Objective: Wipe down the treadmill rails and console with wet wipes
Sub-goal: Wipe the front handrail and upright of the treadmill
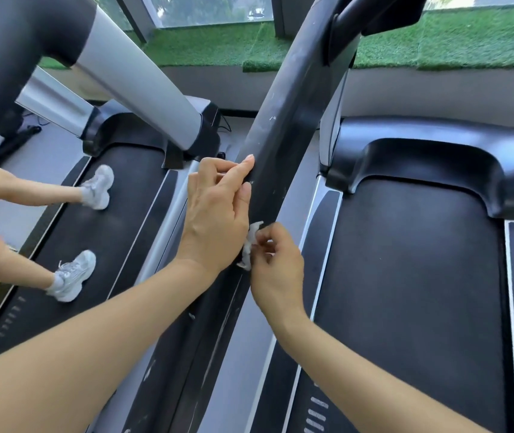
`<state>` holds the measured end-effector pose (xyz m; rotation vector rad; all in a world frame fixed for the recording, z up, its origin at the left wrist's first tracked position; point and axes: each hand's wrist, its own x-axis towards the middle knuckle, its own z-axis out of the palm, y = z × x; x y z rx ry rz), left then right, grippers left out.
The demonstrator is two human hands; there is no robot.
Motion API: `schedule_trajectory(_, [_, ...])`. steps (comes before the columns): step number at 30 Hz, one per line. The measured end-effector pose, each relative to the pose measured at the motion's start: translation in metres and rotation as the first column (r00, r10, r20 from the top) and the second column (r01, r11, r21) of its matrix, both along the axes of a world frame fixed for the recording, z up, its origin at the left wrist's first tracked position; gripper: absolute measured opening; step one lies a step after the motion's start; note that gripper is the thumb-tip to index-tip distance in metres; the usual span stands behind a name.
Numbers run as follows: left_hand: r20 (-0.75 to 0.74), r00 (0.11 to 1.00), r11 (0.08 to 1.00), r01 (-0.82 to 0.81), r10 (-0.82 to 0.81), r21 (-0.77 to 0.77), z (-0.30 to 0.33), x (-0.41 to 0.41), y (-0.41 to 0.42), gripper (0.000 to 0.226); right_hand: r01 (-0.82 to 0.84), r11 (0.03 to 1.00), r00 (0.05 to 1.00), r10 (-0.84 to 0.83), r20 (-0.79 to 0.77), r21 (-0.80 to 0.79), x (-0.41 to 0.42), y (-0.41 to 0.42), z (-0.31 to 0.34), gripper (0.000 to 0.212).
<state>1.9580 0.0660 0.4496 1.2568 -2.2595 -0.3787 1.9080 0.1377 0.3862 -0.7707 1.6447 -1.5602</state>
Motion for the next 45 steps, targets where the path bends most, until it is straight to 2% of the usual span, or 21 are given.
schedule_trajectory(3, [0.009,1.0,1.0,0.001,-0.001,0.002,0.001,0.0,0.001,0.039,0.093,0.994,0.995,-0.095,0.036,0.048,-0.022,-0.027,-0.002,0.036])
schedule_trajectory(6, [0.005,1.0,1.0,-0.002,0.002,0.025,0.002,-0.002,0.002,0.038,0.154,0.965,0.988,-0.156,-0.006,0.21,-0.047,-0.06,-0.021,0.026])
schedule_trajectory(8, [0.001,1.0,1.0,-0.005,0.005,0.026,0.003,-0.003,0.003,0.038,0.172,0.955,0.985,-0.173,-0.02,0.24,-0.049,-0.064,-0.025,0.023])
schedule_trajectory(11, [0.004,1.0,1.0,-0.003,0.002,0.016,0.002,-0.002,0.002,0.038,0.155,0.981,0.985,-0.162,0.056,0.119,-0.028,-0.036,-0.012,0.034])
schedule_trajectory(13, [0.006,1.0,1.0,0.001,-0.001,0.012,0.002,-0.002,0.001,0.039,0.066,0.997,0.992,-0.069,0.101,0.035,-0.008,-0.01,-0.004,0.033])
schedule_trajectory(15, [0.01,1.0,1.0,0.001,-0.001,0.012,0.002,-0.002,0.001,0.038,0.01,1.0,0.998,-0.01,0.054,-0.002,0.0,0.002,-0.002,0.038])
schedule_trajectory(17, [0.017,1.0,1.0,-0.002,0.002,0.006,0.002,-0.002,0.001,0.038,0.035,0.999,0.998,-0.035,0.052,0.009,-0.009,-0.006,0.001,0.045])
schedule_trajectory(21, [0.03,1.0,1.0,-0.011,0.01,0.015,0.002,-0.002,0.001,0.039,0.167,0.973,0.985,-0.17,0.005,0.16,-0.041,-0.051,-0.012,0.031])
schedule_trajectory(23, [0.029,1.0,1.0,-0.008,0.008,0.014,0.003,-0.002,0.002,0.038,0.203,0.962,0.979,-0.199,-0.039,0.185,-0.044,-0.058,-0.018,0.03])
schedule_trajectory(27, [0.024,1.0,1.0,-0.009,0.008,0.013,0.003,-0.002,0.001,0.039,0.1,0.995,0.994,-0.1,-0.036,0.01,-0.013,-0.017,-0.01,0.04])
schedule_trajectory(30, [0.028,1.0,1.0,-0.008,0.008,0.007,0.003,-0.002,0.001,0.039,0.003,1.0,0.994,-0.003,-0.108,0.0,-0.003,0.0,-0.011,0.041])
schedule_trajectory(32, [0.029,1.0,1.0,-0.006,0.006,0.01,0.003,-0.002,0.001,0.039,0.026,1.0,0.991,-0.025,-0.128,0.005,-0.016,-0.017,-0.008,0.041])
schedule_trajectory(36, [0.025,1.0,1.0,-0.003,0.003,0.018,0.002,-0.002,0.001,0.039,0.174,0.983,0.978,-0.166,-0.127,0.06,-0.06,-0.078,-0.008,0.022])
schedule_trajectory(38, [0.025,1.0,1.0,-0.002,0.002,0.018,0.002,-0.002,0.001,0.039,0.206,0.976,0.966,-0.193,-0.17,0.065,-0.069,-0.088,-0.01,0.022])
schedule_trajectory(40, [0.02,1.0,1.0,-0.006,0.005,0.021,0.003,-0.002,0.002,0.039,0.196,0.981,0.962,-0.189,-0.198,0.013,-0.057,-0.07,-0.001,0.03])
schedule_trajectory(42, [0.021,1.0,1.0,-0.008,0.008,0.022,0.003,-0.002,0.001,0.039,0.131,0.987,0.975,-0.145,-0.166,-0.093,-0.032,-0.037,0.002,0.037])
schedule_trajectory(45, [0.015,1.0,0.999,-0.008,0.008,0.032,0.003,-0.002,0.001,0.039,0.026,0.987,0.993,-0.044,-0.107,-0.16,-0.008,-0.008,-0.002,0.045])
